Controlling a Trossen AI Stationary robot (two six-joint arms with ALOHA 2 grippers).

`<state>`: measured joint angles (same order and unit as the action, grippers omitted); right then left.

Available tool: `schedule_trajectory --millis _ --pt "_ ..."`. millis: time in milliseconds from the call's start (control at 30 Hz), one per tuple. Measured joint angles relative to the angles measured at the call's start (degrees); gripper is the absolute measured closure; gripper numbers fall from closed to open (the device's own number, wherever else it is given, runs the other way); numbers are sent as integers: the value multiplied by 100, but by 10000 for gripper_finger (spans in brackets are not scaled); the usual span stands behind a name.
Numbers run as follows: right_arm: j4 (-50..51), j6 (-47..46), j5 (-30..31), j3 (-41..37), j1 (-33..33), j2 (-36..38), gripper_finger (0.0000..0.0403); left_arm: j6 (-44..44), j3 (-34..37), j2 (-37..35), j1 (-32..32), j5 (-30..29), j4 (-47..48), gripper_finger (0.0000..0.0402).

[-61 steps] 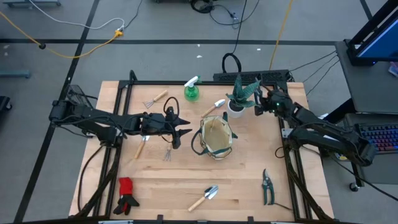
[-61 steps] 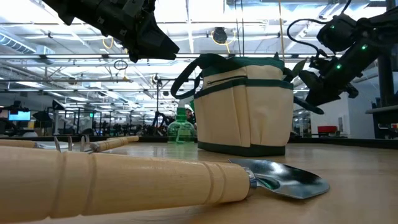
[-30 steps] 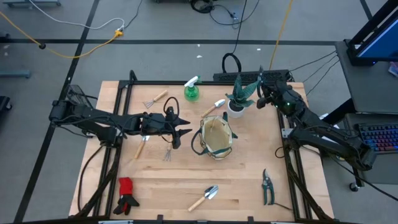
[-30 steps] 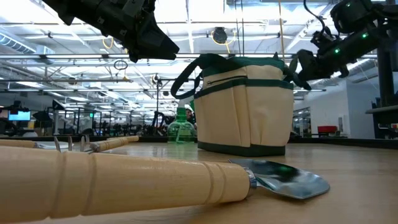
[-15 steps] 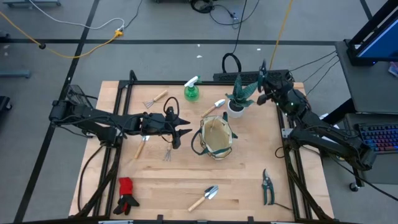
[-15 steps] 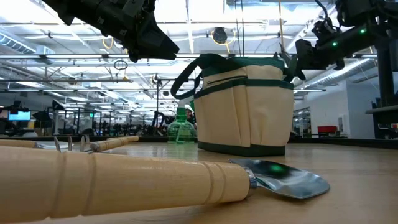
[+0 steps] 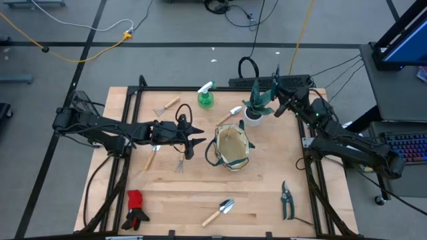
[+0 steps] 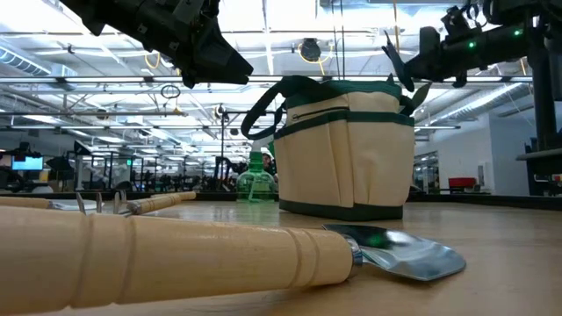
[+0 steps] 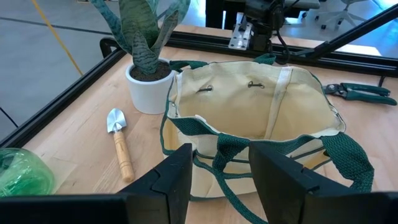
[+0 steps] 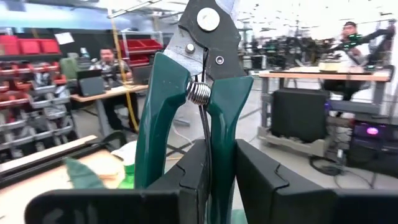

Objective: Pick & Place Garden tools in Gardening bag
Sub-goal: Put the top green shear scissor into the gardening bag

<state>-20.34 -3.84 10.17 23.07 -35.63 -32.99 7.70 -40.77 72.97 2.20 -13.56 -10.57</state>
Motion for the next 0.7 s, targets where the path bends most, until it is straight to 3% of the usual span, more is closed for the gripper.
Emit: schedule_trajectory --millis 700 --pt "-573 -340 6 0 1972 -9 347 26 0 -2 1 0 -52 238"
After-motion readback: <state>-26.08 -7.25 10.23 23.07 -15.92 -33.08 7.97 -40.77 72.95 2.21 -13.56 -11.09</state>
